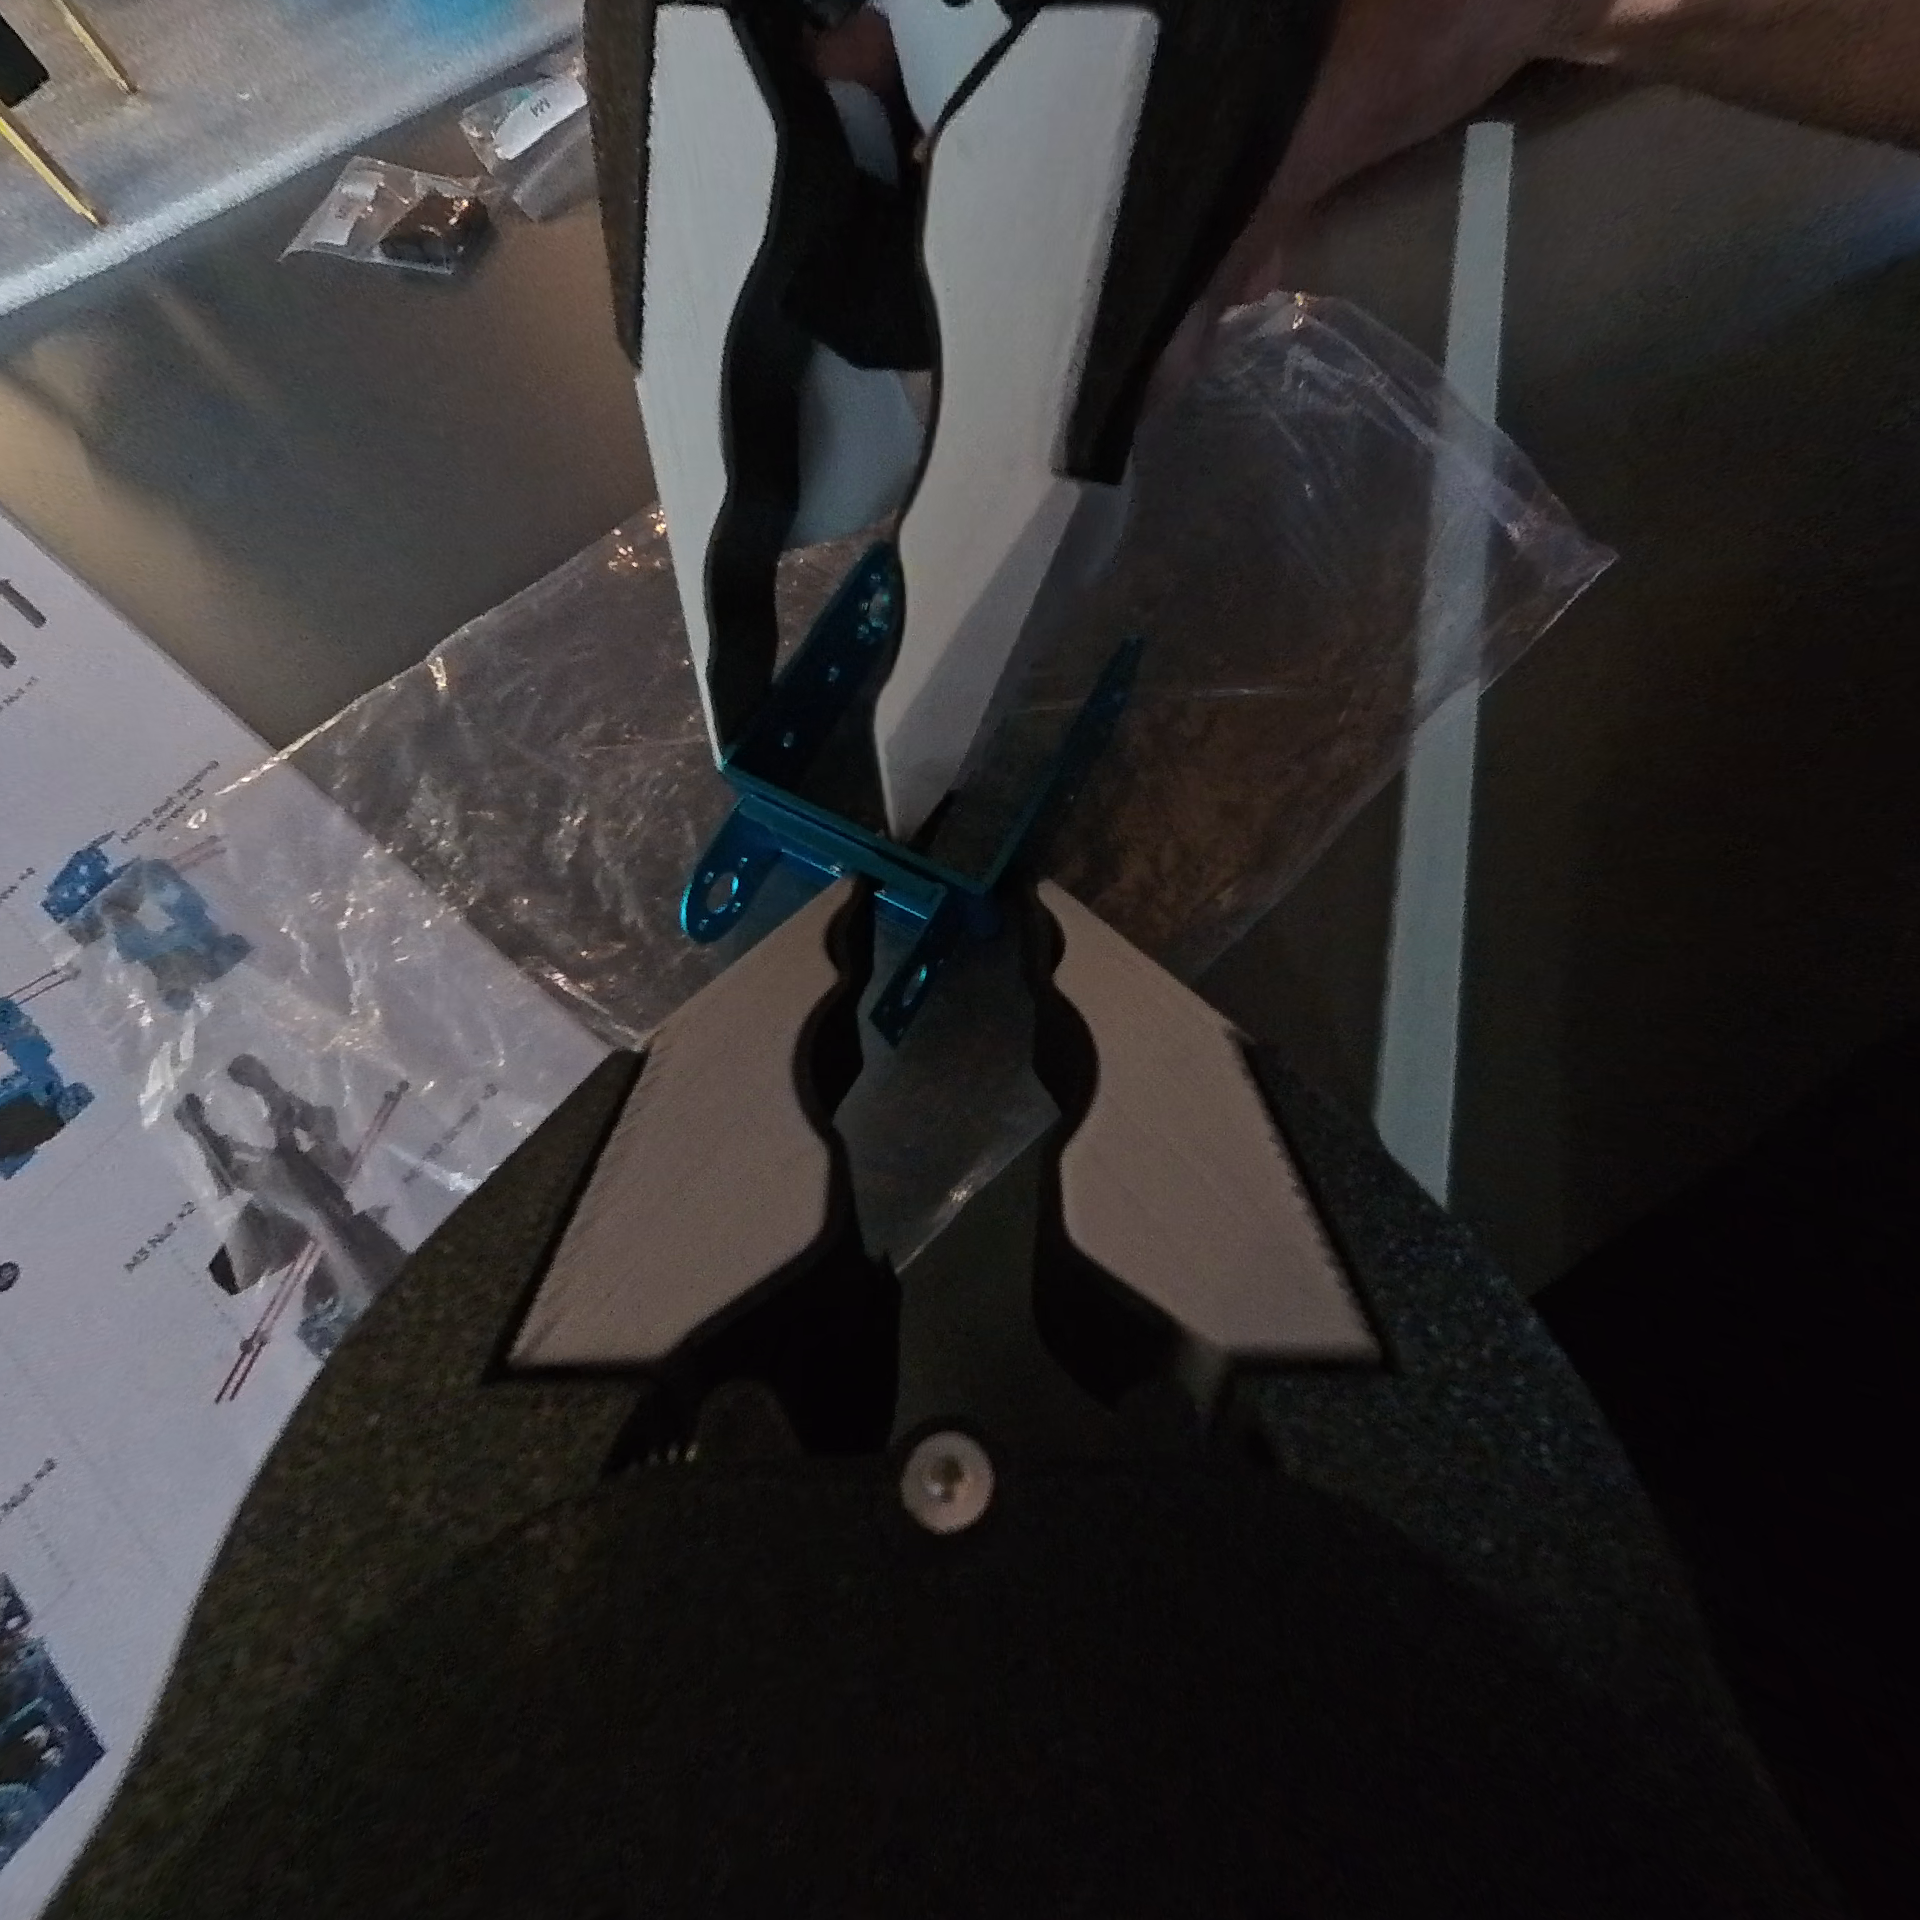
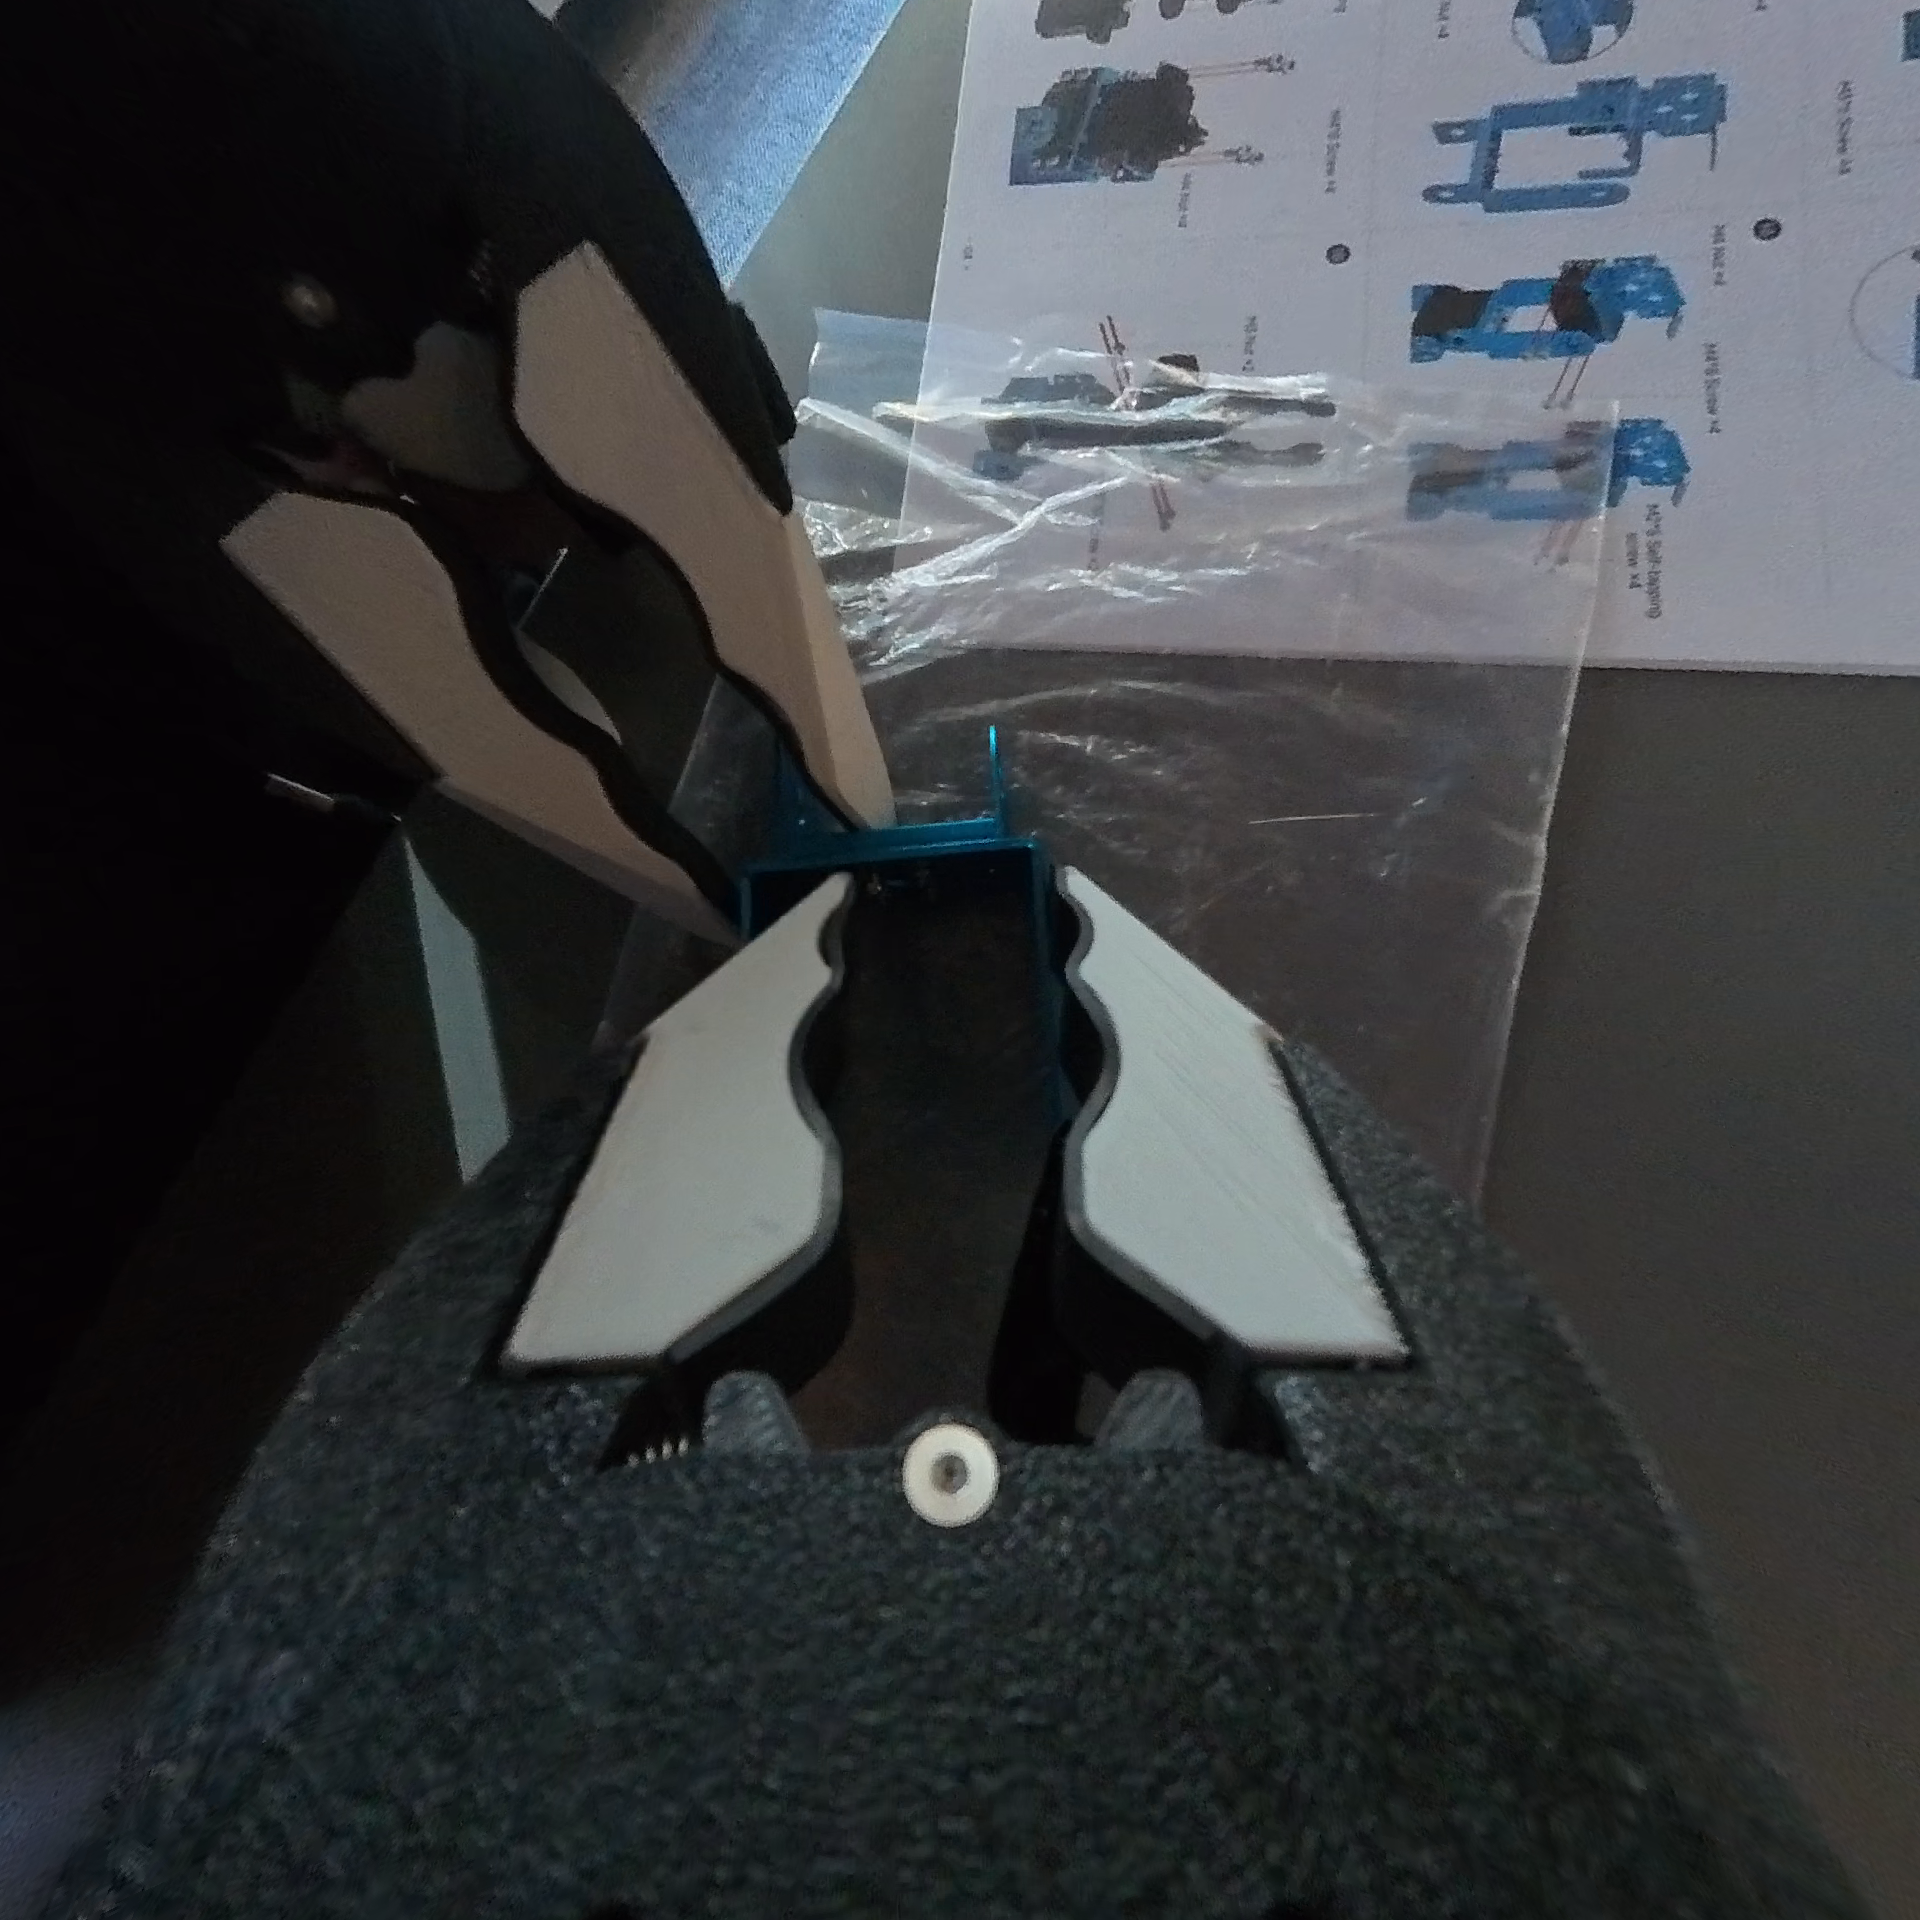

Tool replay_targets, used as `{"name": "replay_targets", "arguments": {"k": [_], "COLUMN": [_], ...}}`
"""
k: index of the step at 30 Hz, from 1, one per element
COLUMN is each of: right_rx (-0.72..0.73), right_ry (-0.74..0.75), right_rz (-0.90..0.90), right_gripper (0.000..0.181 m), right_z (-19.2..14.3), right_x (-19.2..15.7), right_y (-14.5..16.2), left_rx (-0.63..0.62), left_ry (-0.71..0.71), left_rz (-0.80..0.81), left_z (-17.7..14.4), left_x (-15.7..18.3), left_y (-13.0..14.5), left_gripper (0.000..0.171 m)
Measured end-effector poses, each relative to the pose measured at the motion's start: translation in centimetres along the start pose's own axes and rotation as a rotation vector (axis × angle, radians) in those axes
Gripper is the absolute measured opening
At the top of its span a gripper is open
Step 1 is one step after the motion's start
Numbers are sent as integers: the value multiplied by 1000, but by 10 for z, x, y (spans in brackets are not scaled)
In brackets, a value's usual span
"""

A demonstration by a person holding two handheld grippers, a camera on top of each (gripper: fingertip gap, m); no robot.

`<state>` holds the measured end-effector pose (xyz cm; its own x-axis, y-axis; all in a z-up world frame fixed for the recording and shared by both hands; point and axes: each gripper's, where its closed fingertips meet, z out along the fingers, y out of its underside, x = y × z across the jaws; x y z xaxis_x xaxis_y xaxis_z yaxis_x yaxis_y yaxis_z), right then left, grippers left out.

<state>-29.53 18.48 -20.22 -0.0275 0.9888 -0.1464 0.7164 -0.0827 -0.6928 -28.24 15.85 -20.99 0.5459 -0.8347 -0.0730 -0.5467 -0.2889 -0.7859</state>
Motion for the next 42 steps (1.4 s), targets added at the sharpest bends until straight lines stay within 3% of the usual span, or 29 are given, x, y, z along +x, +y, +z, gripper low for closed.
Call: {"name": "replay_targets", "arguments": {"k": [4, 11, 15, 20, 25, 29, 35, 39, 42], "right_rx": [33, 2, 40, -2, 43, -2, 48, 9, 54], "right_ry": [-56, -23, -95, -15, -113, -34, -126, -59, -140], "right_rz": [69, 26, 98, 3, 97, 19, 111, 51, 150], "right_gripper": [35, 36, 37, 36, 41, 38, 40, 37, 36], "right_z": [-1, 0, -2, 1, -2, 3, 0, 2, 0], "right_x": [-1, -1, -2, -2, -5, -2, -5, -2, -3], "right_y": [-1, 1, 0, 2, 0, 3, 2, 3, 1], "left_rx": [1, 0, 1, 1, 2, 2, 3, 3, 4], "left_ry": [4, 4, 9, 9, 11, 12, 18, 26, 35], "left_rz": [0, 5, 4, 3, 3, 6, 13, 10, 3], "left_z": [0, 0, 0, 0, 0, 0, 0, 0, -1], "left_x": [1, 1, 2, 2, 2, 2, 4, 3, 4], "left_y": [0, 0, 0, 0, -1, -1, -1, -1, 0], "left_gripper": [27, 27, 27, 27, 27, 27, 27, 27, 27]}}
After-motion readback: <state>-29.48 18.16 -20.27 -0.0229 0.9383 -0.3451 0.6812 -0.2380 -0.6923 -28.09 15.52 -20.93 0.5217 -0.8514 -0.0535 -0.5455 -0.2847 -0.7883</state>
